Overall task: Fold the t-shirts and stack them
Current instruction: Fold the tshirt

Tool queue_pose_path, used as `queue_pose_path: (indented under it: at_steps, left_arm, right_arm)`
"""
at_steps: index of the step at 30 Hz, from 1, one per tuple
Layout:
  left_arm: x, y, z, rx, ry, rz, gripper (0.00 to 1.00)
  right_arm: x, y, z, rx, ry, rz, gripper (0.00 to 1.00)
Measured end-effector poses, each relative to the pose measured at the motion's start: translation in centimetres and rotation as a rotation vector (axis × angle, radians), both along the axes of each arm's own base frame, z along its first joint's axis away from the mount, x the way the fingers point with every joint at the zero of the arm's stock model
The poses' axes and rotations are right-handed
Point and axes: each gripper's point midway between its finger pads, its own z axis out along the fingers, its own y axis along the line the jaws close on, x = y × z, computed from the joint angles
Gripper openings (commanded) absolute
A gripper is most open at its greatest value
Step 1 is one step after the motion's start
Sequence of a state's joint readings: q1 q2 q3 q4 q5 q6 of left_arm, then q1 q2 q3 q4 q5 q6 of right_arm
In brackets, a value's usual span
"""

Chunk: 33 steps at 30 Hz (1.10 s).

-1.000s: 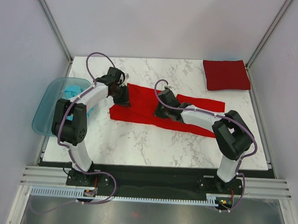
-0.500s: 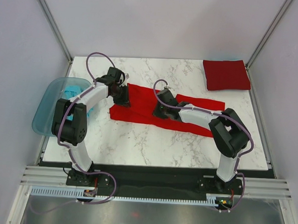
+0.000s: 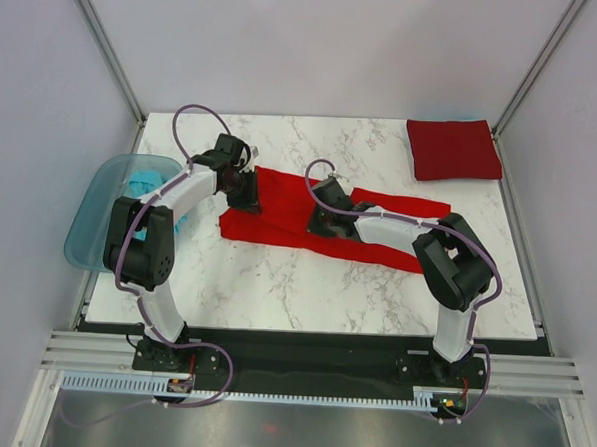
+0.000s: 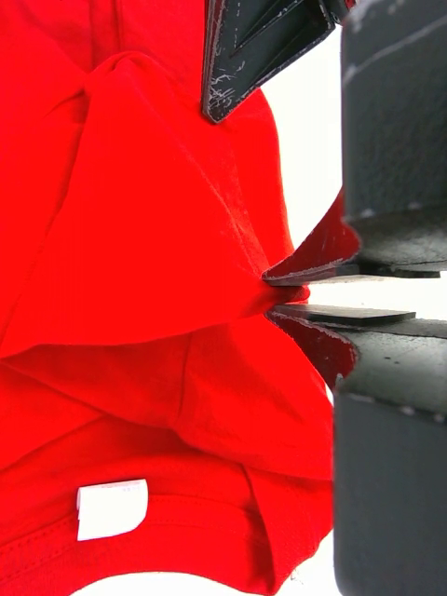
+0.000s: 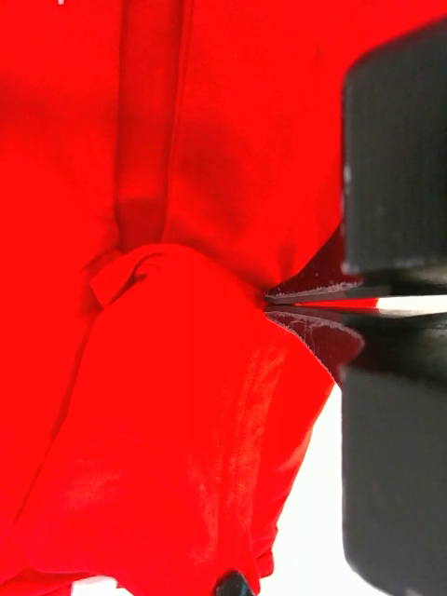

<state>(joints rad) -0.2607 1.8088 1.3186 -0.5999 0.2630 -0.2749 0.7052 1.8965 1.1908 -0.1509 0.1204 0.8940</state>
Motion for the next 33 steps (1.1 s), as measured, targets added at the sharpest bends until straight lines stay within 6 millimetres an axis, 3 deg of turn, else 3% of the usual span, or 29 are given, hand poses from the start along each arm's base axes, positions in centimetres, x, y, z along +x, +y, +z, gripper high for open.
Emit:
queue_pose_path:
  at_steps: [5, 12, 17, 33]
  left_arm:
    - [0.0, 0.0, 0.0, 0.001, 0.0, 0.001, 0.21]
    - [0.1, 0.2, 0.0, 0.01, -0.003, 0.005, 0.21]
    - [0.1, 0.3, -0.1, 0.015, -0.004, 0.008, 0.21]
    - [-0.1, 0.7, -0.2, 0.037, 0.006, 0.016, 0.21]
  right_arm:
    - [0.2, -0.1, 0.1, -0.007, -0.009, -0.01, 0.02]
    - [0.2, -0.2, 0.4, -0.016, -0.017, -0.012, 0.14]
    - [0.4, -0.2, 0.8, -0.022, -0.025, -0.011, 0.0]
    - [0.2, -0.4, 1.5, -0.03, -0.025, -0.005, 0.0]
